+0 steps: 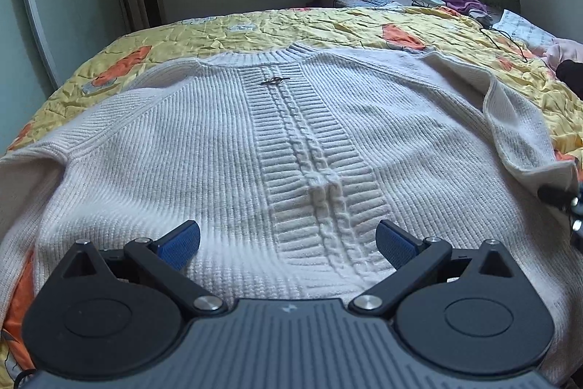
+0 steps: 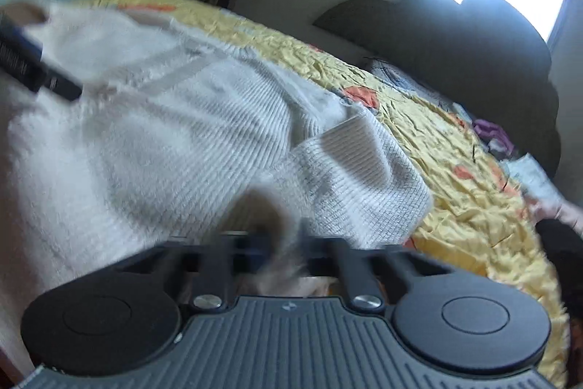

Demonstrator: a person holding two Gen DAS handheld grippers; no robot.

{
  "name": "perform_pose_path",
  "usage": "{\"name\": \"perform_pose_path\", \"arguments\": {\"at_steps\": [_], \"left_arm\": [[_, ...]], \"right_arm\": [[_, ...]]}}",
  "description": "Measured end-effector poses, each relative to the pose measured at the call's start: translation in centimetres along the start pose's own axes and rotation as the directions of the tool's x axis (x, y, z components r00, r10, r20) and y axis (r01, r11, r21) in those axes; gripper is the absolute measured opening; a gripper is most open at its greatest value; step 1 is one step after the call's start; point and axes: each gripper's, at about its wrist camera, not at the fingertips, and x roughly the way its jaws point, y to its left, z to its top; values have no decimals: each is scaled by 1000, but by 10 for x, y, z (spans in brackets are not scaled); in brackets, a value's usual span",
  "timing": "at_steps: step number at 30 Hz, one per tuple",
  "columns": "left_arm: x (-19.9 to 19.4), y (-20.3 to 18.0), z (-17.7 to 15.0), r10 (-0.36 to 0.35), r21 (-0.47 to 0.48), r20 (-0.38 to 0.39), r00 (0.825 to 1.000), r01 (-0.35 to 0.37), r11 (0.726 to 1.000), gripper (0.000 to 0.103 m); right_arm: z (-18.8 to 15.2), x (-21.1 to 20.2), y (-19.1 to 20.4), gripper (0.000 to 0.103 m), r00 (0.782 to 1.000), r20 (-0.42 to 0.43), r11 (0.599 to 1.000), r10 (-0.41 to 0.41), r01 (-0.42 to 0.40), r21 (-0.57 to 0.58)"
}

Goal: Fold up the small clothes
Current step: 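Move the right gripper to the sleeve cuff and close on it, then lift the sleeve with the right gripper and fold it across the body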

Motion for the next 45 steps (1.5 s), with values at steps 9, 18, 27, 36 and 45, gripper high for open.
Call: {"name": "perform_pose_path", "arguments": {"at_steps": [9,18,27,36,45], "left_arm": [[2,-3,-2,9,20,-6,1000,-9,1000,103],[6,-7,-5,21,38,-24,999,-20,999,103],[7,-7,-5,22,40,-32,999,-21,999,103],[9,-8,-7,18,51,-38,999,-16,999,103],[10,-8,-8,16,50,-44,999,-14,999,103]], "right_arm": [[12,25,-78,8,974,63,869,219,-224,440],[33,60,-130,8,924,209,625,320,-371,687],[72,114,-143,8,927,203,597,314,-359,717],[53,152,-155,53,967,41,648,252,-200,735],[23,99,-173,79,941,174,601,290,-321,732]]}}
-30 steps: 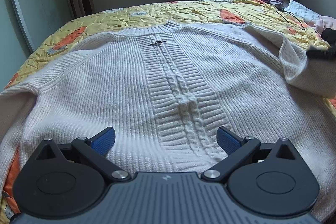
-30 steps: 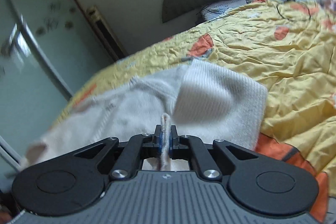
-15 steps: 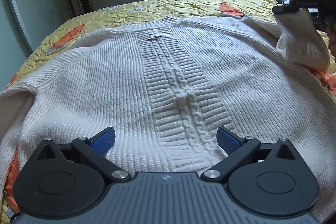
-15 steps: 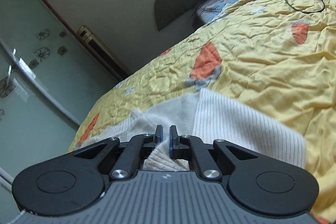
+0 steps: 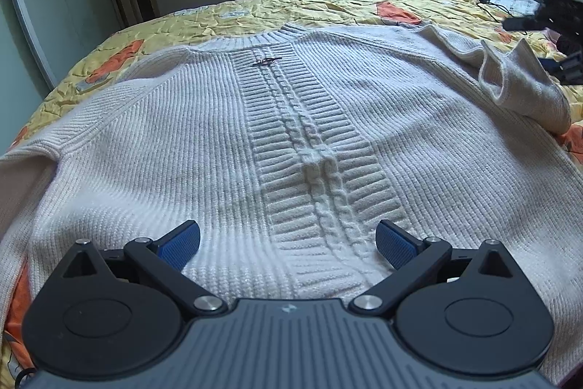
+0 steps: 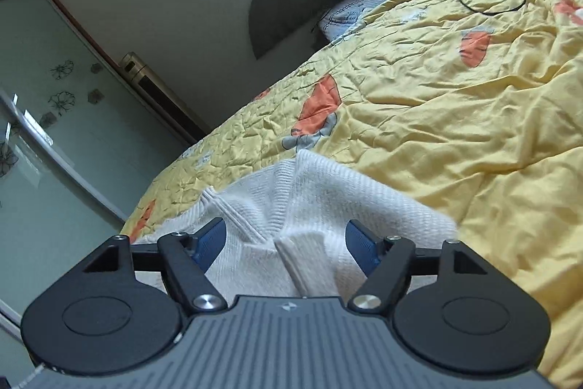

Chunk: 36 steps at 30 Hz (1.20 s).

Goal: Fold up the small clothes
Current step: 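Lift the sleeve with the right gripper and fold it across the body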

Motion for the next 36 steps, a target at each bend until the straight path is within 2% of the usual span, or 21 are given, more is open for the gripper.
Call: {"name": "perform_pose_path", "arguments": {"at_steps": [2,4,6,8,11,14,17,19,23,26,28,30,32,34,36], "left_arm": [[0,0,0,-2,-4,-1,1000,2,1000,103],[1,-1,1,-4,-2,-3,1000,4,1000,103],[1,-2,1,-3,1,-5,1000,3,1000,103],[1,-2,1,-3,5,-8,1000,3,1000,103],[0,-1,1,-9,0,-6,1000,9,1000,103],[0,1,5,-12,-9,-5,1000,12,1000,103],[1,4,11,-9,-18,1,1000,9,1000,103],[0,5,17,-7,-26,8,1000,7,1000,103],[-4,10,25,-7,-43,27,1000,8,999,103],[-4,12,27,3,-40,30,1000,-2,999,103],[-3,14,26,11,-41,27,1000,-9,999,103],[-1,17,26,15,-46,22,1000,-14,999,103],[1,20,25,21,-54,16,1000,-20,998,103],[2,24,24,26,-63,10,1000,-26,998,103],[3,26,23,29,-69,6,1000,-29,997,103]], "right_arm": [[-6,-2,-3,79,999,-42,1000,2,-3,-31],[-15,-2,-4,68,998,-69,999,-13,9,-51],[-22,1,-5,34,994,-103,999,18,-23,-48],[-25,3,-2,19,992,-117,998,43,-49,-51],[-24,-1,11,16,994,-103,994,37,-48,-98],[-14,-12,26,15,991,-73,990,110,-116,-85],[8,-23,46,15,990,-15,984,144,-144,-101],[27,-29,59,15,989,41,984,141,-136,-113],[70,-40,71,15,977,205,993,63,-42,-107],[97,-51,51,15,942,334,1000,-28,30,1],[108,-58,31,15,907,404,992,-121,93,89],[113,-66,1,15,860,456,967,-227,142,212],[109,-78,-36,15,809,488,920,-329,159,357],[95,-85,-74,15,760,486,854,-431,170,491],[81,-89,-104,16,731,461,794,-503,179,581]]}}
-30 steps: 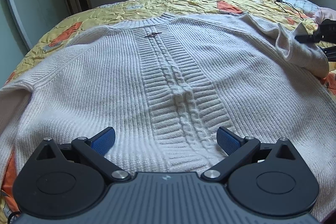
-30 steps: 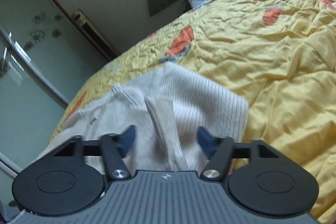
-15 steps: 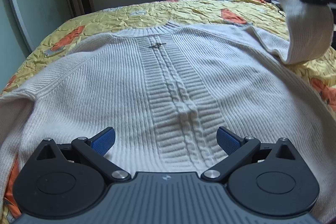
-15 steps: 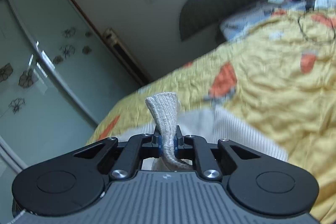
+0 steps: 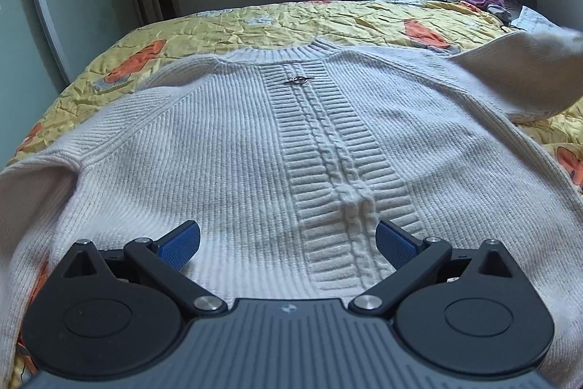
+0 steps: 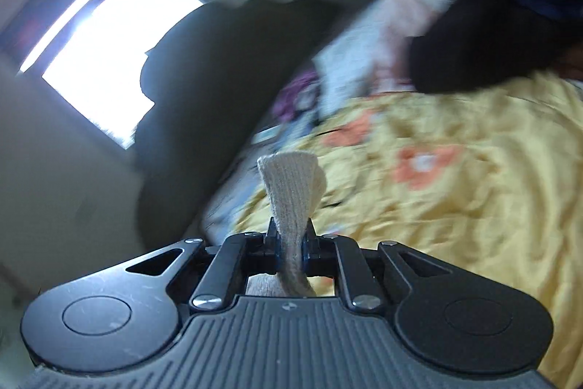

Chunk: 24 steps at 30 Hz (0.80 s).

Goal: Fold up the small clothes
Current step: 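Lift the sleeve with the right gripper and fold it across the body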

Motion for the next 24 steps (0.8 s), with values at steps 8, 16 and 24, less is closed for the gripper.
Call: {"name": "perform_pose_path", "arguments": {"at_steps": [8,16,24], "left_arm": [[3,-5,1,-4,13,-6,1000,4,1000,103],[12,-11,10,-39,-20,-17,999,38,999,103],[16,-12,9,-9,-16,2,1000,9,1000,103]], "right_arm": [[-33,41,-83,21,988,-119,983,-102,118,138],[-45,51,-64,14,985,-149,996,-83,84,1],[-62,27,4,15,971,-219,979,92,-129,-161]]}}
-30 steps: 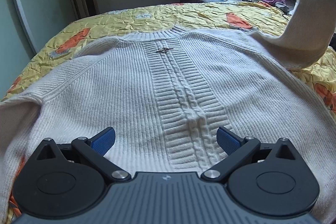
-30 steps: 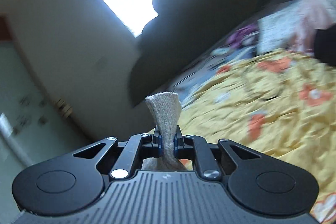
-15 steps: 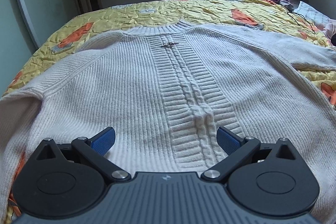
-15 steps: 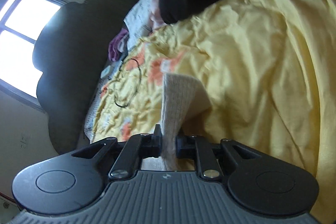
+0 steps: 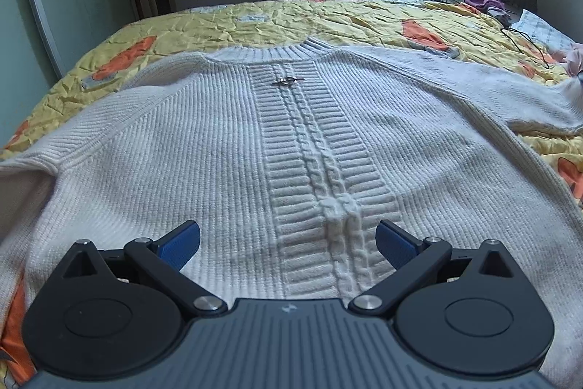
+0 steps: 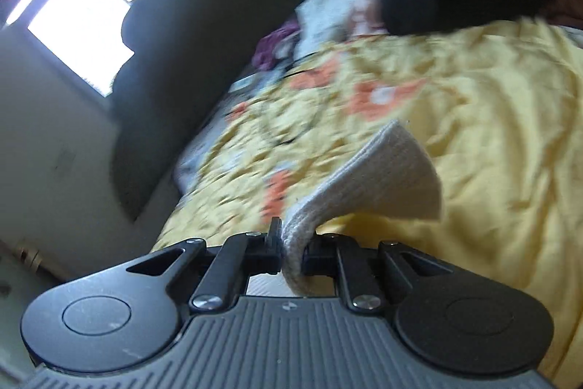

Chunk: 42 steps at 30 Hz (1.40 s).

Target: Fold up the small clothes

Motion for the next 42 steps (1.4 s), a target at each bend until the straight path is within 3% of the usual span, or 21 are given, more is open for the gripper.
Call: {"name": "perform_pose_path", "arguments": {"at_steps": [6,10,19,31,42], "left_arm": [[7,4,1,13,-28,-3,1000,-13,1000,103],[12,6,1,33,-44,-14,999,-34,998,103],[15,9,1,55,-41,-17,998,-56,998,103],[20,10,4,50,-25,-21,999,-50,998,103],[14,12,3,46,-3,1,999,-46,999,103]], "right_arm": [[-27,-16,62,15,979,-117,975,169,-184,-125],[-52,-26,92,15,957,-196,955,214,-247,-164],[-113,-31,147,15,932,-300,891,203,-302,-338],[-168,-27,202,15,874,-423,830,237,-409,-380],[-195,-20,241,15,853,-469,791,231,-445,-420]]}}
